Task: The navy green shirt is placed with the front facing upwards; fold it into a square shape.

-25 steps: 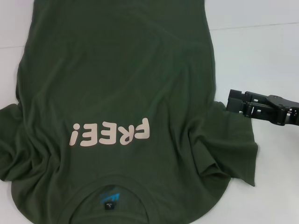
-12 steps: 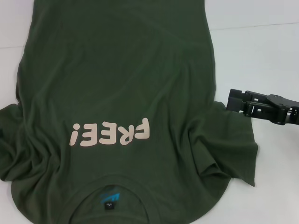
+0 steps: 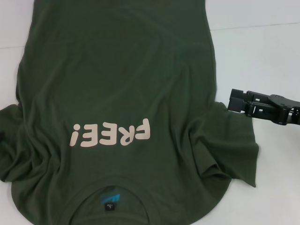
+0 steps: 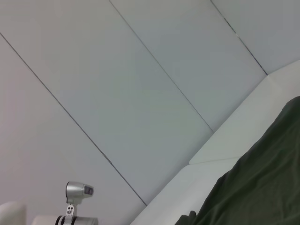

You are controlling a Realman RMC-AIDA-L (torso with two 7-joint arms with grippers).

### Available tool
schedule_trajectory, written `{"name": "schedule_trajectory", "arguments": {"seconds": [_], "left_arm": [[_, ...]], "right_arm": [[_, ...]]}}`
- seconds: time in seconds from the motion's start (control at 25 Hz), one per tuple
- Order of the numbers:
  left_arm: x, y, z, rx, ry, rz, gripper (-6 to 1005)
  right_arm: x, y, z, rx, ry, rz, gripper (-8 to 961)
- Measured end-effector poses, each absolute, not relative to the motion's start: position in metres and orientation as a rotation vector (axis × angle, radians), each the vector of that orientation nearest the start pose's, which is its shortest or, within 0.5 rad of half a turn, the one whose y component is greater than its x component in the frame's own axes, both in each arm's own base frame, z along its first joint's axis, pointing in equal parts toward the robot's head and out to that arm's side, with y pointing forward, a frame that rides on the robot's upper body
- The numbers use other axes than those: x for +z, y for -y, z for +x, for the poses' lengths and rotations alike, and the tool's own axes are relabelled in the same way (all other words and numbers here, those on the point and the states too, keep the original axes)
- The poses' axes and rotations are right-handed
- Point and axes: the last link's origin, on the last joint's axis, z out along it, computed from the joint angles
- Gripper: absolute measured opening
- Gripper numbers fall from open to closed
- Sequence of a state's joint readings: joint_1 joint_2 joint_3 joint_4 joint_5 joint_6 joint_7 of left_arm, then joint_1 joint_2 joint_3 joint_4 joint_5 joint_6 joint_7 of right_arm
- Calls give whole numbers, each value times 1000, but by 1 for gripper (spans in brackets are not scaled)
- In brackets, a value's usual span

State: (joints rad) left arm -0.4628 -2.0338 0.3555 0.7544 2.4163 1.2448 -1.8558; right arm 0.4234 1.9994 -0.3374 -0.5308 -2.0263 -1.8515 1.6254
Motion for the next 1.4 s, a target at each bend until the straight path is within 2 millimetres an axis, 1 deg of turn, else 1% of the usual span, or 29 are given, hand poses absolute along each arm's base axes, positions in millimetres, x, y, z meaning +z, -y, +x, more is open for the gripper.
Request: {"name": "schedule_trajectory", "arguments": {"seconds": [0.44, 0.92, 1.24, 1.4], "left_arm": [[70, -323, -386, -264, 1353, -2050, 859], [68, -323, -378, -275, 1351, -2113, 860], [68, -324, -377, -275, 1347, -2114, 860], [67, -324, -374, -296, 1349, -2133, 860]], "right_arm": [[52, -278, 303, 1155, -1164, -2467, 943], [52, -278, 303, 1158, -1165, -2464, 943], [52, -278, 304, 1156, -1165, -2465, 942], [52, -278, 304, 1156, -1164, -2465, 942]]}}
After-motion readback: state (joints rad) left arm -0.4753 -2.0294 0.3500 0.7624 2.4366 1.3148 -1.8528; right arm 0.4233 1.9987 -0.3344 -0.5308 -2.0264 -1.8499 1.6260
